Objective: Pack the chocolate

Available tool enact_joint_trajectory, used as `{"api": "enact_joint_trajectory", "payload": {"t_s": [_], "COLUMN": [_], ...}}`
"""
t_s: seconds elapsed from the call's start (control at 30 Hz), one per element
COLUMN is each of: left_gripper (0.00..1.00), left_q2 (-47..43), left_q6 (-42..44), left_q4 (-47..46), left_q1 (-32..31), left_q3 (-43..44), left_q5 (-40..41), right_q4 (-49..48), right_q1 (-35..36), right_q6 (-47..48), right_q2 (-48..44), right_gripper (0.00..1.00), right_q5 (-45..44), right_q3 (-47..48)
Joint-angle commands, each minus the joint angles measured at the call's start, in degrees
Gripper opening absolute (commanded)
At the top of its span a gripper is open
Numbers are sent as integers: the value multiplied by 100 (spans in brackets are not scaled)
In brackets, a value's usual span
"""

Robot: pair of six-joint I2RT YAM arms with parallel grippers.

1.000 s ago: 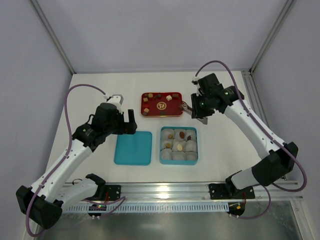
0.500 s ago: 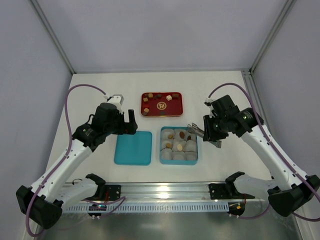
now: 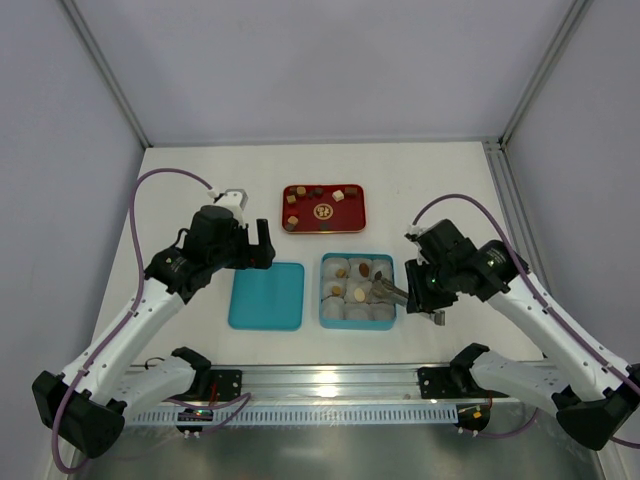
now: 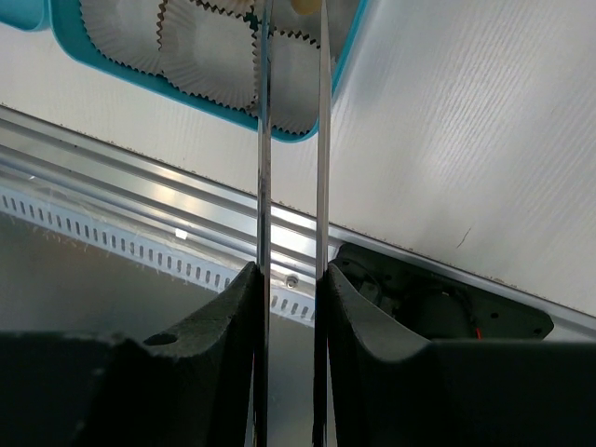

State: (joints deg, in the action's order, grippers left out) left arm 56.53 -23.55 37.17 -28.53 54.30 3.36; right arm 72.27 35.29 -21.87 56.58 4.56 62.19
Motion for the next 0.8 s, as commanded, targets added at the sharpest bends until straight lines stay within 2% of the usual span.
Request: {"api": "enact_joint_trajectory", "payload": {"t_s": [0.0,0.2,0.43,0.77], "left_gripper": [100,100,100,100], "left_q2": [-11,-20,-2,15], "left_q6": [61,61,61,61], "left_q4": [-34,-25,-34,-25], "left_q1": [-12,-3,-3,-3], "left_q3": [230,221,212,212], "left_q5": [-54,-45,-45,-45], "right_q4": [68,103,50,24], "right_q1": [189,250,277,330], "right_q6": [-300,-380,-424,-450], "right_q2": [-138,-191,-208,-200], "right_gripper": [31,31,38,43], "right_q5": [-192,-368,-403,-377], "right_q3": [-32,-120,-146,-102]}}
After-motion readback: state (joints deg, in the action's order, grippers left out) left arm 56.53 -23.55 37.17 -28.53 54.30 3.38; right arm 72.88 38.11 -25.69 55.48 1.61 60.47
